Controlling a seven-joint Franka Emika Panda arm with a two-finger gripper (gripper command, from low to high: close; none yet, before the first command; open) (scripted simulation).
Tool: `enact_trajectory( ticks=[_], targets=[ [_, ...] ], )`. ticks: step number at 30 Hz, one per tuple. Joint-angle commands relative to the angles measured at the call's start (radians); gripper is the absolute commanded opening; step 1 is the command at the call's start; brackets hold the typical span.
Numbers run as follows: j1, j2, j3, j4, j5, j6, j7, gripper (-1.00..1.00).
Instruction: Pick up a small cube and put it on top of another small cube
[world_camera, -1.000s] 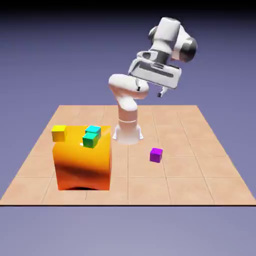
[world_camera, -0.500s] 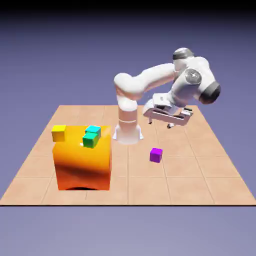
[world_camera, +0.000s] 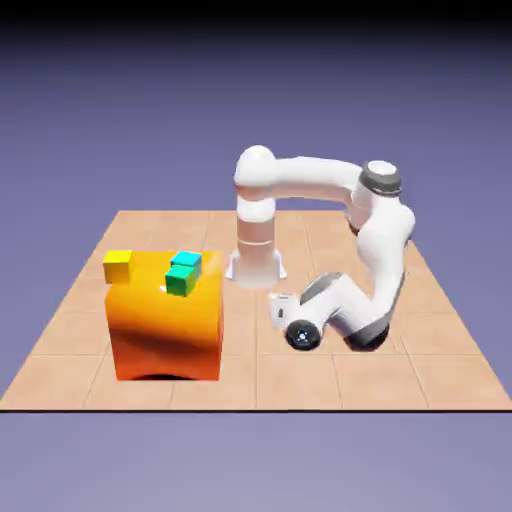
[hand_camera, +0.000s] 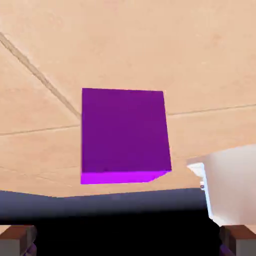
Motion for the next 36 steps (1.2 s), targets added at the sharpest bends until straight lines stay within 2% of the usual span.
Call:
enact_trajectory(
  ticks=[1,6,7,12,36],
  targets=[
    [-0.026,-0.017,0.028,0.012,0.016,-0.037,-0.01,0.0],
    [0.106,-0.013,0.111,-0.102,0.125,-0.01,0.034,0.0],
    [0.106,-0.013,0.111,-0.102,0.125,-0.01,0.034,-1.0],
    [-0.015,-0.006,0.015,0.011,0.005,-0.032,-0.01,-1.0],
    [0.733,0.722,-0.855,-0.011,-0.76,0.282,-0.016,-1.0]
  ],
)
